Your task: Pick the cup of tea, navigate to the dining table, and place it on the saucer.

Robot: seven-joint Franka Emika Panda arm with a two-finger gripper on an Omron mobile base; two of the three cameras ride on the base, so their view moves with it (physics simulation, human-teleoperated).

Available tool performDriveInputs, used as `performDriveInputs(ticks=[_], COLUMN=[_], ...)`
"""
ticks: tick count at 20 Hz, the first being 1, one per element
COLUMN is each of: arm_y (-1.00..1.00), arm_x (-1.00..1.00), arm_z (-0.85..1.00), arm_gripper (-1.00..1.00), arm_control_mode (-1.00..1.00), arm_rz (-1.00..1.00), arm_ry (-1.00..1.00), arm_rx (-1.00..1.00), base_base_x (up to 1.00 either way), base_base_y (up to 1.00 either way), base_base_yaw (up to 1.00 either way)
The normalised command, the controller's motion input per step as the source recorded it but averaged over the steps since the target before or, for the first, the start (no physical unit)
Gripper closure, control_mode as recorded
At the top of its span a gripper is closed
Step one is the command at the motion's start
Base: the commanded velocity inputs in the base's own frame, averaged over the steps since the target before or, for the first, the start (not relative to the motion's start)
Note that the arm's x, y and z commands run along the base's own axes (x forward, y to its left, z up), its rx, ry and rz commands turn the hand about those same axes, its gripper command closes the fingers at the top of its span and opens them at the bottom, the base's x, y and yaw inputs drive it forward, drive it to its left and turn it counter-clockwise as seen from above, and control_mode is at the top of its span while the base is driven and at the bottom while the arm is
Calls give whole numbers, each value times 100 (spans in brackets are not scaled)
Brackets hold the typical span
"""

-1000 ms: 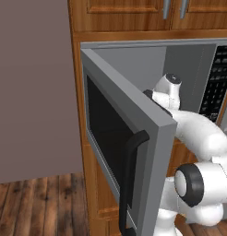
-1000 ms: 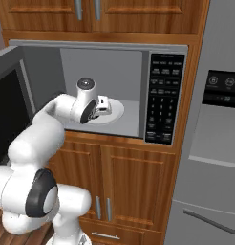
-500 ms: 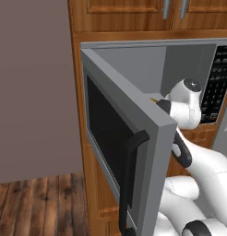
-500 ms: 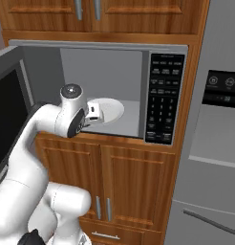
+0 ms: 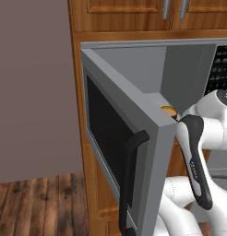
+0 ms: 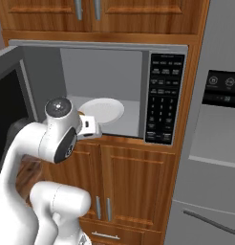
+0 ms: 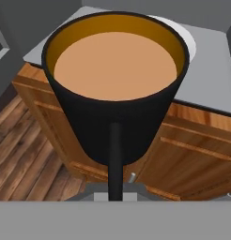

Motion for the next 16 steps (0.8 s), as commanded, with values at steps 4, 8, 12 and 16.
performDriveInputs(ticks=[4,8,12,16], arm_y=[-1,0,0,0], arm_x=[-22,0,0,0], arm_z=[3,0,0,0], arm_gripper=[100,100,100,100], arm_control_mode=[-100,-100,-100,-100], arm_rz=[0,0,0,0], arm_ry=[0,0,0,0], arm_rx=[0,0,0,0], base_base_x=[0,0,0,0], base_base_y=[0,0,0,0], base_base_yaw=[0,0,0,0])
